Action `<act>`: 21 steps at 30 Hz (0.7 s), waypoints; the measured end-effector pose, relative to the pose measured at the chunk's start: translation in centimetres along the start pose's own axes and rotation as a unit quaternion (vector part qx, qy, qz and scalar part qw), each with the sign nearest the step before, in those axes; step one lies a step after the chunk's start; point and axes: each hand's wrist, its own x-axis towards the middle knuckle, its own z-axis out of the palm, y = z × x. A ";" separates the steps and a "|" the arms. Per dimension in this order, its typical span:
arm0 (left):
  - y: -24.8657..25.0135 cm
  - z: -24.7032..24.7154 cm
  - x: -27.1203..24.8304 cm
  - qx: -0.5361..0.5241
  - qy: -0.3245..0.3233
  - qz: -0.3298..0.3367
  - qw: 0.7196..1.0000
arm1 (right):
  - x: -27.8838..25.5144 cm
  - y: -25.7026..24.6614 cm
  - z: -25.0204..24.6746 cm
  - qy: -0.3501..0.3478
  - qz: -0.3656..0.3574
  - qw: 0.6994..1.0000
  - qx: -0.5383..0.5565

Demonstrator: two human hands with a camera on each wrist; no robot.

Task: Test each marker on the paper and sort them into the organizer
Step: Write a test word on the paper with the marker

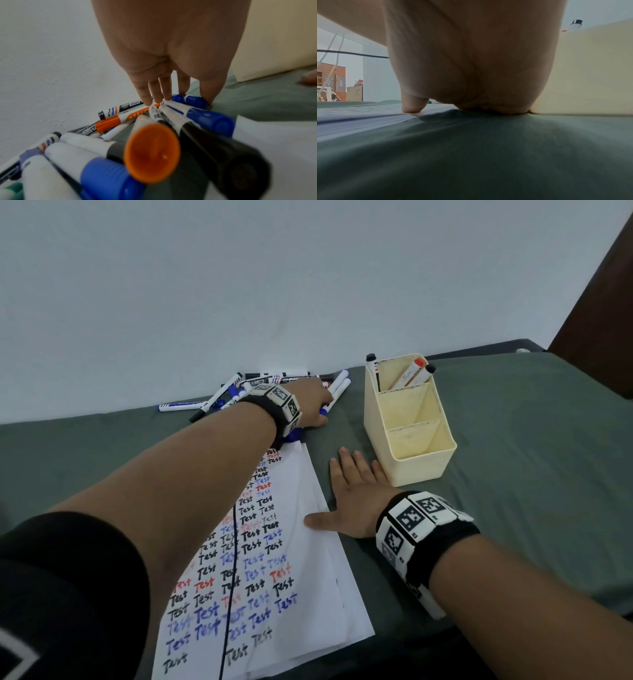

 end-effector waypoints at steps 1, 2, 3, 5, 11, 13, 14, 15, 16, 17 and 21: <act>0.0 0.1 -0.2 0.006 0.008 0.000 1.000 | 0.0 0.0 0.0 0.000 0.000 1.000 0.000; 0.1 0.1 -0.4 0.013 0.016 -0.003 1.000 | -0.1 0.0 -0.1 0.001 0.000 1.000 0.000; 0.3 0.2 -0.6 0.017 0.023 -0.009 1.000 | -0.1 0.0 -0.1 0.001 0.000 1.000 0.001; 0.6 0.2 -0.8 0.015 0.028 -0.021 0.999 | -0.1 -0.1 -0.2 -0.001 0.000 1.000 0.000; 1.7 0.2 -1.0 -0.048 0.046 -0.042 0.997 | -0.2 -0.1 -0.2 0.002 0.001 1.000 0.003; 1.9 0.1 -1.3 -0.055 0.044 -0.054 0.996 | -0.2 -0.1 -0.1 0.008 0.000 1.000 0.005; 1.9 0.0 -1.4 -0.060 0.043 -0.060 0.996 | -0.2 -0.1 -0.1 0.010 0.001 1.000 0.006; 2.0 -0.1 -1.5 -0.066 0.040 -0.062 0.995 | -0.1 -0.1 -0.1 0.011 0.001 1.000 0.009; 2.0 -0.2 -1.8 -0.070 0.037 -0.064 0.995 | -0.1 -0.1 -0.1 0.011 0.001 1.000 0.011; 2.0 -0.3 -2.1 -0.072 0.035 -0.067 0.995 | -0.1 -0.1 -0.1 0.010 0.001 1.000 0.012; 1.2 -1.0 -4.7 -0.079 0.035 -0.073 0.994 | 0.0 0.0 -0.3 0.009 -0.002 1.000 0.016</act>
